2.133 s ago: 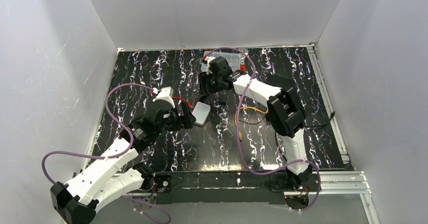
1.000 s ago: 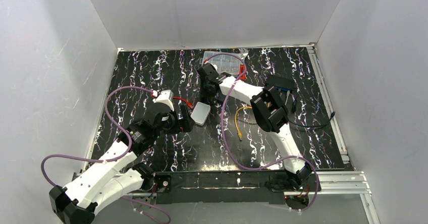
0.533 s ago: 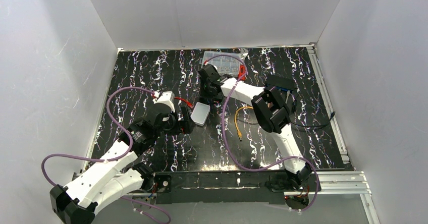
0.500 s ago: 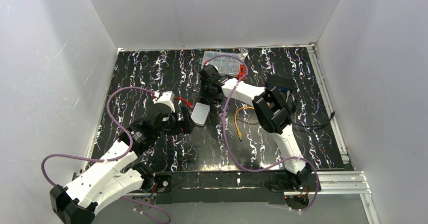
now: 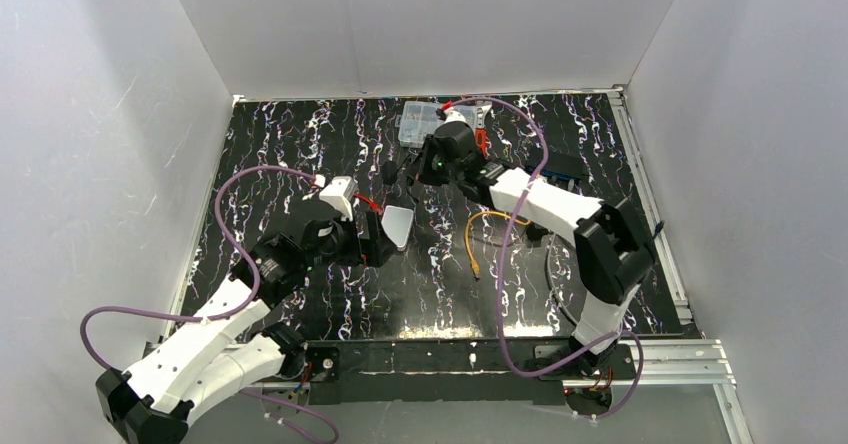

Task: Insert the plug into the switch port
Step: Pick up the connector from the center of the board.

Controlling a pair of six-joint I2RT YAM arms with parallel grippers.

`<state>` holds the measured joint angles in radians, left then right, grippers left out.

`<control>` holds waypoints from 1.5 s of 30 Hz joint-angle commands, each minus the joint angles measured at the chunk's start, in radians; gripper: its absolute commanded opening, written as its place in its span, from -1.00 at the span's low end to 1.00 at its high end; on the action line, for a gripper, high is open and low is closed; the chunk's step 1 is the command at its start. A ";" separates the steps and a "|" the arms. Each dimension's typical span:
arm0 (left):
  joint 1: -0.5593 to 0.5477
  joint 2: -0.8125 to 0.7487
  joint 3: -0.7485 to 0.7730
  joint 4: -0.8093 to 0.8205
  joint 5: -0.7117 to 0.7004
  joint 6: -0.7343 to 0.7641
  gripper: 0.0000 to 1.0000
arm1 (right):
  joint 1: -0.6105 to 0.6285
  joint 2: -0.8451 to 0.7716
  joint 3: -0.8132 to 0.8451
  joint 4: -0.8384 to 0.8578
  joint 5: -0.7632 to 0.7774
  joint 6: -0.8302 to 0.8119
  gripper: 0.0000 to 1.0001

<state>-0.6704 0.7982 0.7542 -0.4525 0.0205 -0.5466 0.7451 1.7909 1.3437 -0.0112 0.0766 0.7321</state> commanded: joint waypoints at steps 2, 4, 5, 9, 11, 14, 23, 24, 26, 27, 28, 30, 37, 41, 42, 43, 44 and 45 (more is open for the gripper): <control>0.004 -0.006 0.063 0.037 0.126 0.075 0.96 | -0.020 -0.142 -0.124 0.175 -0.113 0.066 -0.97; 0.004 -0.010 0.072 0.050 0.158 0.088 0.97 | -0.023 -0.190 -0.167 0.201 -0.146 0.069 -0.97; 0.005 -0.012 0.075 0.060 0.178 0.092 0.97 | -0.025 -0.212 -0.185 0.206 -0.160 0.069 -0.97; 0.004 -0.014 0.071 0.121 0.273 0.096 0.96 | -0.026 -0.309 -0.260 0.237 -0.227 0.072 -0.97; 0.005 -0.006 0.067 0.160 0.338 0.095 0.96 | -0.026 -0.356 -0.310 0.276 -0.271 0.092 -0.97; 0.005 0.012 0.059 0.233 0.450 0.078 0.96 | -0.025 -0.430 -0.397 0.338 -0.321 0.137 -0.97; 0.004 0.035 0.075 0.345 0.598 0.081 0.96 | -0.025 -0.602 -0.517 0.399 -0.438 0.186 -0.97; 0.005 0.035 0.076 0.350 0.596 0.083 0.96 | -0.025 -0.612 -0.521 0.409 -0.453 0.192 -0.97; 0.004 0.034 0.073 0.370 0.596 0.083 0.97 | -0.025 -0.627 -0.529 0.432 -0.481 0.210 -0.97; 0.003 0.033 0.070 0.384 0.602 0.078 0.96 | -0.026 -0.635 -0.533 0.444 -0.495 0.221 -0.97; 0.004 0.034 0.067 0.401 0.610 0.073 0.97 | -0.026 -0.643 -0.535 0.453 -0.509 0.231 -0.97; 0.004 0.036 0.061 0.431 0.629 0.062 0.97 | -0.026 -0.657 -0.536 0.465 -0.529 0.256 -0.97; 0.004 0.054 0.058 0.501 0.688 0.045 0.97 | -0.026 -0.674 -0.497 0.504 -0.643 0.343 -0.97; 0.004 0.045 0.059 0.497 0.691 0.058 0.97 | -0.026 -0.670 -0.472 0.521 -0.695 0.376 -0.97; 0.004 0.042 0.058 0.497 0.691 0.061 0.96 | -0.026 -0.670 -0.471 0.526 -0.700 0.382 -0.97; 0.004 0.038 0.056 0.498 0.693 0.063 0.96 | -0.026 -0.672 -0.469 0.529 -0.702 0.388 -0.97; 0.004 0.035 0.055 0.501 0.696 0.063 0.96 | -0.025 -0.672 -0.468 0.534 -0.704 0.396 -0.97; 0.003 0.034 0.053 0.501 0.701 0.064 0.96 | -0.025 -0.670 -0.467 0.543 -0.706 0.407 -0.97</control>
<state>-0.6704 0.8536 0.7956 0.0224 0.6865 -0.4976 0.7204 1.1393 0.8219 0.4351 -0.5767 1.0871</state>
